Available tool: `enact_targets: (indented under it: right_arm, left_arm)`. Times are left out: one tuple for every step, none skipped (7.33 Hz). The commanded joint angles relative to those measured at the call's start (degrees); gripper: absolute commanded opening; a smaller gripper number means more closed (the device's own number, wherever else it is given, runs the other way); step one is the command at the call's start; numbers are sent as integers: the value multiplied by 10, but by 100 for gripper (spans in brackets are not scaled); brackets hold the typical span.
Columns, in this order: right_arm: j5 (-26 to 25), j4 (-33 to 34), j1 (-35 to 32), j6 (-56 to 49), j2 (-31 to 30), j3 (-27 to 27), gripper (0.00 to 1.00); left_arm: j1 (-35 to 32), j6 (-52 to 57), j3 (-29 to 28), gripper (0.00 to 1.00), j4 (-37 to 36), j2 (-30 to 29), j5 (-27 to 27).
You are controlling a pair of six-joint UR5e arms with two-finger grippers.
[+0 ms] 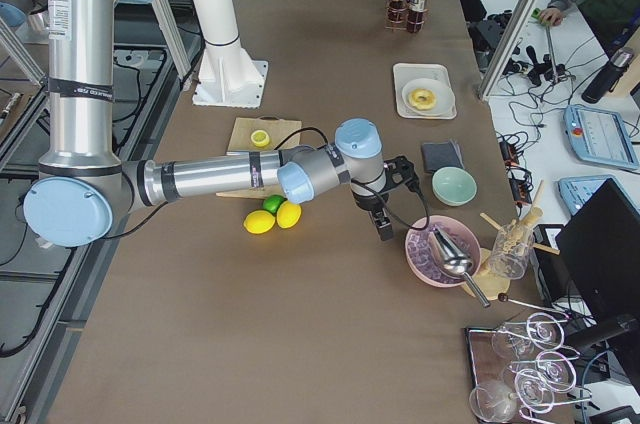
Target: Place tea on tray
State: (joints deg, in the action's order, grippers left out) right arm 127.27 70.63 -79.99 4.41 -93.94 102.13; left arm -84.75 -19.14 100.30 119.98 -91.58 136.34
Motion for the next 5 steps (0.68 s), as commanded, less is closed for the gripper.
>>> enact_targets:
  right_arm:
    - [0, -33, 17, -5, 7, -1, 100]
    - [0, -33, 19, -4, 8, 0, 100]
    - [0, -33, 19, -3, 8, -2, 100]
    - [-1, -33, 20, -2, 8, -2, 100]
    - [-1, -33, 21, -2, 8, -2, 100]
  left_arm:
    - [101, -171, 1, 99, 117, -13, -96]
    - [143, -229, -2, 98, 159, -16, -154]
    - [170, -238, -1, 98, 178, -16, -220]
    - [180, -238, -1, 97, 190, -16, -266]
    - [194, -239, -6, 97, 203, -16, -303]
